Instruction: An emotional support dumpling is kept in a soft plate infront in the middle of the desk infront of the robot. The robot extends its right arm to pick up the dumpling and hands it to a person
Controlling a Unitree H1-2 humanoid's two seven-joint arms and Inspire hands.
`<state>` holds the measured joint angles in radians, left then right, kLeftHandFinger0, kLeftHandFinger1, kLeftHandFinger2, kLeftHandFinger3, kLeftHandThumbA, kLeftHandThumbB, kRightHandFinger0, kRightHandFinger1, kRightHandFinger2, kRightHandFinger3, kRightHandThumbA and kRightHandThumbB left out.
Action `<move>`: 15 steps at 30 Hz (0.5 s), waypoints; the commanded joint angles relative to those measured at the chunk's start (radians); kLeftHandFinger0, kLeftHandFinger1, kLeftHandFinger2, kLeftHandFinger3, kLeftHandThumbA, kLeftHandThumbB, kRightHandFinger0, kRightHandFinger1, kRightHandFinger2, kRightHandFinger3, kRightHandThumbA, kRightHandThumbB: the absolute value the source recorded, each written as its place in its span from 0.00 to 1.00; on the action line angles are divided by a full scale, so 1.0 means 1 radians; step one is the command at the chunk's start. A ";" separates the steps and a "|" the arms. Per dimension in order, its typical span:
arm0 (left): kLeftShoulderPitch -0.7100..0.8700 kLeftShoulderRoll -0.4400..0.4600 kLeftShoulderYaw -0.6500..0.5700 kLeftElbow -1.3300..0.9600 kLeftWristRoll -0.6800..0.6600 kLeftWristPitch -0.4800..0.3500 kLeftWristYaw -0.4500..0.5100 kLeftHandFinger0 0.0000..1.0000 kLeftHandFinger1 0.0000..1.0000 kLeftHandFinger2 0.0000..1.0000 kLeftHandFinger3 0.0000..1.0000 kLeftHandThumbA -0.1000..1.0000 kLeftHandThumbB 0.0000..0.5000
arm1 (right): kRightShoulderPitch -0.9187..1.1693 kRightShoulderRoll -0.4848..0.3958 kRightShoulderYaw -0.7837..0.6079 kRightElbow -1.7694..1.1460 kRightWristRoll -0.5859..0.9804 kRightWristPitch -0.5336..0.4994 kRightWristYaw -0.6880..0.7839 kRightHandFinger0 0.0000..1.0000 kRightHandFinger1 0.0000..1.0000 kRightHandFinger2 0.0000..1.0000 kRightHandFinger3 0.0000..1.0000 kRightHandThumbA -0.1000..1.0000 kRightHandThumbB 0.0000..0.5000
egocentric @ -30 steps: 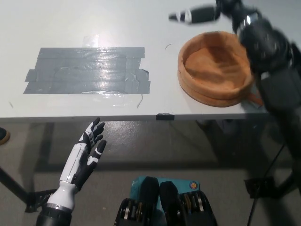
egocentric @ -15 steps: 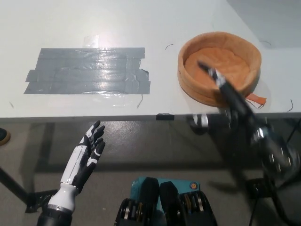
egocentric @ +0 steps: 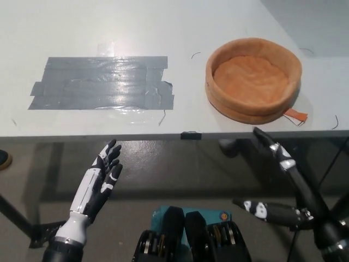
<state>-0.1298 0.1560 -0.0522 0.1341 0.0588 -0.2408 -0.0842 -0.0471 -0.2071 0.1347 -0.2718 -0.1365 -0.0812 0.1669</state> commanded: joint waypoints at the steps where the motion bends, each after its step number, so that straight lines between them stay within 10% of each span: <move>1: 0.008 0.009 -0.009 -0.040 0.015 -0.025 -0.011 1.00 1.00 1.00 1.00 0.86 0.70 | -0.003 0.005 -0.019 0.154 0.048 -0.124 -0.009 1.00 1.00 1.00 1.00 0.88 0.61; 15: 0.016 0.008 -0.006 -0.048 0.015 -0.033 -0.009 1.00 1.00 1.00 1.00 0.85 0.70 | -0.004 -0.015 -0.009 0.200 0.046 -0.107 0.025 1.00 1.00 1.00 1.00 0.88 0.58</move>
<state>-0.1151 0.1555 -0.0553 0.1240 0.0709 -0.2420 -0.0842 -0.0480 -0.2099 0.1305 -0.0535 -0.1186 -0.1489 0.1744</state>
